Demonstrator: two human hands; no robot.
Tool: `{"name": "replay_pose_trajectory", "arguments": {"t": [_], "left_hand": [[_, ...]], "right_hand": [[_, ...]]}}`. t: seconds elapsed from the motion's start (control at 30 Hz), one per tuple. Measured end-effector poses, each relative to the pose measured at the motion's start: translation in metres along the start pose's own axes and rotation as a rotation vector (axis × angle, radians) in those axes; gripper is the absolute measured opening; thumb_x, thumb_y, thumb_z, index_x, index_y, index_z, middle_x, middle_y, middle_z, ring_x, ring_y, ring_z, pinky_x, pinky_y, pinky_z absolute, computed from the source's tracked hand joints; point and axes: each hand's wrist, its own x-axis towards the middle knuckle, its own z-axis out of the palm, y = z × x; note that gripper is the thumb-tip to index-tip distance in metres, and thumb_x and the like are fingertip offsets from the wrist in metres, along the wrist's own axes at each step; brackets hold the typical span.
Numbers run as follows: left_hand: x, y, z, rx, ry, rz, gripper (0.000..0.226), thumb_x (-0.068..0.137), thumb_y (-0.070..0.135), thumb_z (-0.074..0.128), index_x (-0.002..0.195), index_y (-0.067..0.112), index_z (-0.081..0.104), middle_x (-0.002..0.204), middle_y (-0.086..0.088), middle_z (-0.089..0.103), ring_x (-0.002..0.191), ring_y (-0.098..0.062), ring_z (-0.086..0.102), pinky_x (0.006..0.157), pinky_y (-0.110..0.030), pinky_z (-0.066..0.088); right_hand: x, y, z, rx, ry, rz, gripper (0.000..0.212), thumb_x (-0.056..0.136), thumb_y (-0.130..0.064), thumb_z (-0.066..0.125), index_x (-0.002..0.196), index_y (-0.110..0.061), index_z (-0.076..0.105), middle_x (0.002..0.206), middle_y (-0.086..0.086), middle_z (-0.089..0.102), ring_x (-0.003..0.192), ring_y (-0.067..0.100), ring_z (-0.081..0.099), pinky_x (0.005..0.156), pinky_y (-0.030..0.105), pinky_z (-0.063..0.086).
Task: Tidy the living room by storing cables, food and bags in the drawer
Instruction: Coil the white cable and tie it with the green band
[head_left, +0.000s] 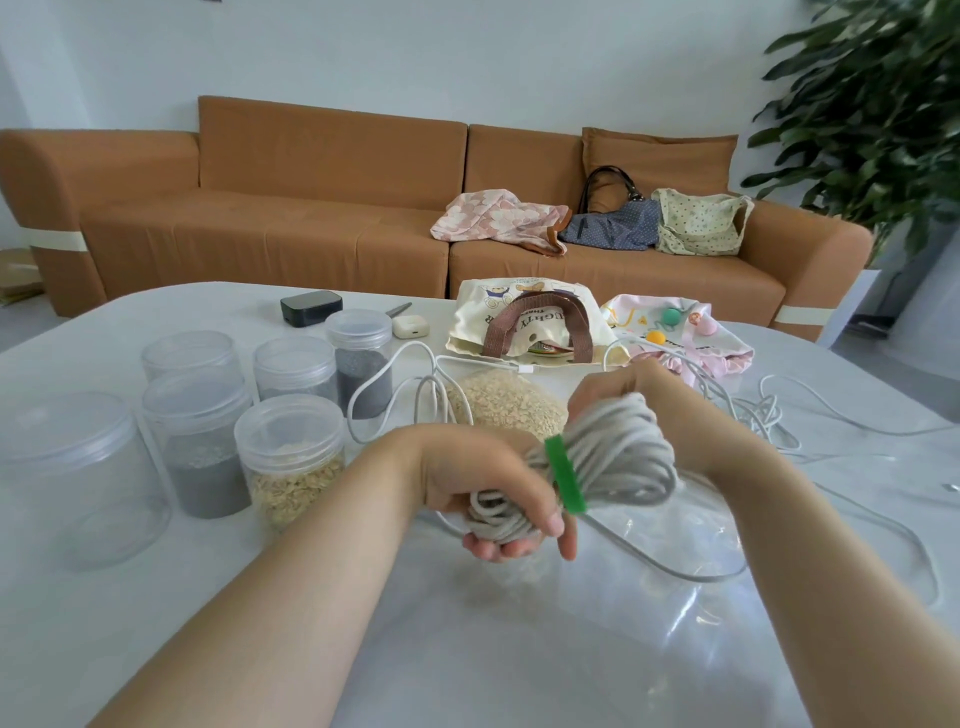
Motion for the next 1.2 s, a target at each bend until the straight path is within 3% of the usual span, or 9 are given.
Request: {"name": "replay_pose_trajectory", "arguments": {"t": [0.07, 0.17, 0.27, 0.37, 0.6, 0.73, 0.93, 1.1, 1.2], "left_hand": [[0.0, 0.008, 0.003, 0.195, 0.067, -0.087, 0.014, 0.078, 0.007, 0.062, 0.087, -0.003, 0.063, 0.053, -0.009, 0.054, 0.037, -0.016, 0.049, 0.039, -0.016, 0.037], [0.001, 0.017, 0.008, 0.494, 0.216, -0.228, 0.019, 0.079, 0.009, 0.066, 0.087, -0.008, 0.065, 0.054, -0.009, 0.058, 0.04, -0.019, 0.052, 0.042, -0.02, 0.042], [0.006, 0.021, 0.013, 0.737, 0.34, -0.333, 0.012, 0.072, 0.012, 0.064, 0.064, 0.005, 0.059, 0.048, -0.005, 0.058, 0.04, -0.021, 0.055, 0.046, -0.023, 0.047], [0.01, 0.021, 0.016, 0.845, 0.409, -0.373, 0.018, 0.07, 0.012, 0.062, 0.055, 0.009, 0.053, 0.037, 0.0, 0.051, 0.038, -0.02, 0.054, 0.049, -0.028, 0.049], [0.011, 0.021, 0.018, 0.851, 0.463, -0.368, 0.02, 0.071, 0.011, 0.063, 0.057, 0.009, 0.049, 0.034, 0.002, 0.047, 0.038, -0.019, 0.054, 0.048, -0.028, 0.049], [0.01, 0.022, 0.017, 0.867, 0.49, -0.366, 0.022, 0.071, 0.011, 0.063, 0.054, 0.009, 0.048, 0.026, 0.003, 0.042, 0.036, -0.018, 0.051, 0.048, -0.028, 0.048], [0.012, 0.019, 0.014, 0.822, 0.521, -0.379, 0.019, 0.072, 0.014, 0.064, 0.06, 0.007, 0.051, 0.036, 0.0, 0.047, 0.036, -0.021, 0.053, 0.046, -0.027, 0.048], [0.017, 0.013, 0.011, 0.72, 0.537, -0.393, 0.011, 0.071, 0.012, 0.063, 0.066, 0.005, 0.056, 0.048, -0.007, 0.053, 0.036, -0.022, 0.052, 0.047, -0.028, 0.049], [0.017, 0.01, 0.008, 0.697, 0.555, -0.39, 0.008, 0.07, 0.012, 0.064, 0.069, 0.006, 0.059, 0.049, -0.007, 0.054, 0.035, -0.023, 0.051, 0.046, -0.028, 0.049]], "right_hand": [[-0.005, 0.0, 0.001, -0.028, -0.027, -0.07, 0.018, 0.069, -0.007, 0.076, 0.062, -0.024, 0.073, 0.074, 0.008, 0.068, 0.07, 0.017, 0.061, 0.069, 0.037, 0.052], [-0.004, 0.003, -0.002, -0.015, -0.021, -0.059, 0.03, 0.07, 0.001, 0.077, 0.065, -0.029, 0.075, 0.078, 0.022, 0.067, 0.067, 0.023, 0.056, 0.067, 0.041, 0.048], [-0.002, 0.006, -0.007, -0.052, -0.032, -0.06, 0.029, 0.073, -0.006, 0.077, 0.068, -0.035, 0.076, 0.069, 0.013, 0.069, 0.059, 0.012, 0.051, 0.06, 0.026, 0.044], [-0.005, 0.005, -0.006, 0.004, -0.054, -0.06, 0.024, 0.077, -0.001, 0.072, 0.074, -0.025, 0.077, 0.057, 0.01, 0.064, 0.051, 0.01, 0.053, 0.058, 0.02, 0.045], [-0.01, -0.004, -0.001, 0.126, -0.133, -0.047, 0.025, 0.083, 0.012, 0.052, 0.079, -0.005, 0.071, 0.068, 0.009, 0.071, 0.067, 0.016, 0.068, 0.073, 0.024, 0.053], [-0.009, -0.007, 0.0, 0.071, -0.089, -0.035, 0.011, 0.08, -0.003, 0.068, 0.075, -0.012, 0.073, 0.067, 0.008, 0.072, 0.065, 0.013, 0.065, 0.071, 0.023, 0.051], [0.0, -0.012, 0.008, 0.02, 0.163, -0.053, 0.032, 0.067, 0.016, 0.07, 0.064, -0.015, 0.067, 0.054, 0.003, 0.066, 0.045, 0.005, 0.057, 0.052, 0.016, 0.047], [-0.001, -0.02, 0.019, -0.002, 0.232, -0.086, 0.032, 0.067, 0.013, 0.072, 0.057, -0.018, 0.067, 0.059, 0.007, 0.069, 0.055, 0.015, 0.065, 0.058, 0.017, 0.052], [-0.004, -0.026, 0.019, -0.034, 0.209, -0.121, 0.032, 0.068, 0.013, 0.072, 0.057, -0.017, 0.068, 0.057, -0.004, 0.068, 0.055, 0.008, 0.064, 0.057, 0.012, 0.049]]}}
